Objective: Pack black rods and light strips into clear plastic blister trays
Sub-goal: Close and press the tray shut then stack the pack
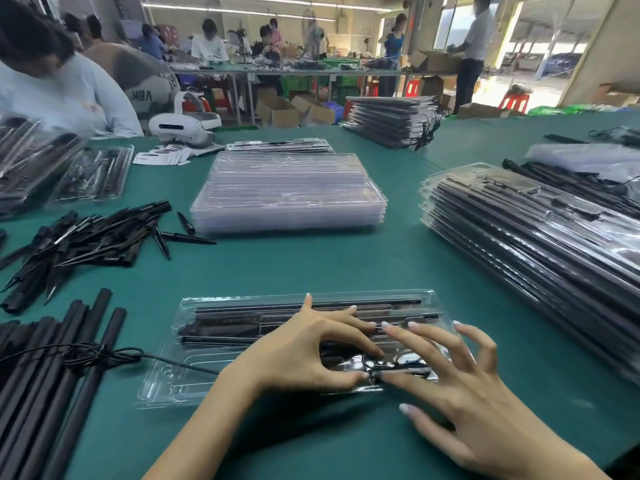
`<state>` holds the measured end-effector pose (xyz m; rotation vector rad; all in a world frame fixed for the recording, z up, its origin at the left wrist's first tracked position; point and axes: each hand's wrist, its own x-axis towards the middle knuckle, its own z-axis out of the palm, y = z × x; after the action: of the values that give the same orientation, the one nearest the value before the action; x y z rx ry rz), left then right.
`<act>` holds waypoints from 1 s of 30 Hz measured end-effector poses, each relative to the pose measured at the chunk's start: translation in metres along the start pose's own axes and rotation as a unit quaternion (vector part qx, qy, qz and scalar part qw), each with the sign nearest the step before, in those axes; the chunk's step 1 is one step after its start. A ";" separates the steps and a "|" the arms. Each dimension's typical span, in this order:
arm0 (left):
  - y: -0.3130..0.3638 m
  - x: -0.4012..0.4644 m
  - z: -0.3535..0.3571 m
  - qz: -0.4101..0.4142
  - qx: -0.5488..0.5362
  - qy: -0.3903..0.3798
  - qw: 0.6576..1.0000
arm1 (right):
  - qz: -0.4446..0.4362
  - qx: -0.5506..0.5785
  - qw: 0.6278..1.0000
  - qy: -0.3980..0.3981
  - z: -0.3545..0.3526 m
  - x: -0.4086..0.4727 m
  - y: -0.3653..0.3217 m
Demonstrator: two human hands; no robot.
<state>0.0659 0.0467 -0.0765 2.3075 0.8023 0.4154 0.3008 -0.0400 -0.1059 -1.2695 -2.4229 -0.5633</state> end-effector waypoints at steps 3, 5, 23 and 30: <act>0.000 -0.001 0.000 -0.002 0.002 0.001 1.000 | 0.000 -0.050 0.996 0.070 0.007 -0.001 -0.006; 0.000 -0.001 0.000 -0.001 -0.001 0.000 1.000 | 0.013 -0.077 0.988 0.131 0.013 -0.002 -0.010; 0.001 0.000 -0.005 0.013 -0.020 0.036 0.999 | 0.051 -0.005 0.996 0.075 0.011 -0.001 -0.029; 0.002 0.001 -0.005 0.017 -0.017 0.042 0.999 | 0.130 0.019 0.988 0.079 0.014 0.005 -0.052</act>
<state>0.0649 0.0482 -0.0717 2.2880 0.7905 0.5399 0.2532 -0.0564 -0.1247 -1.4379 -2.0872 -0.5184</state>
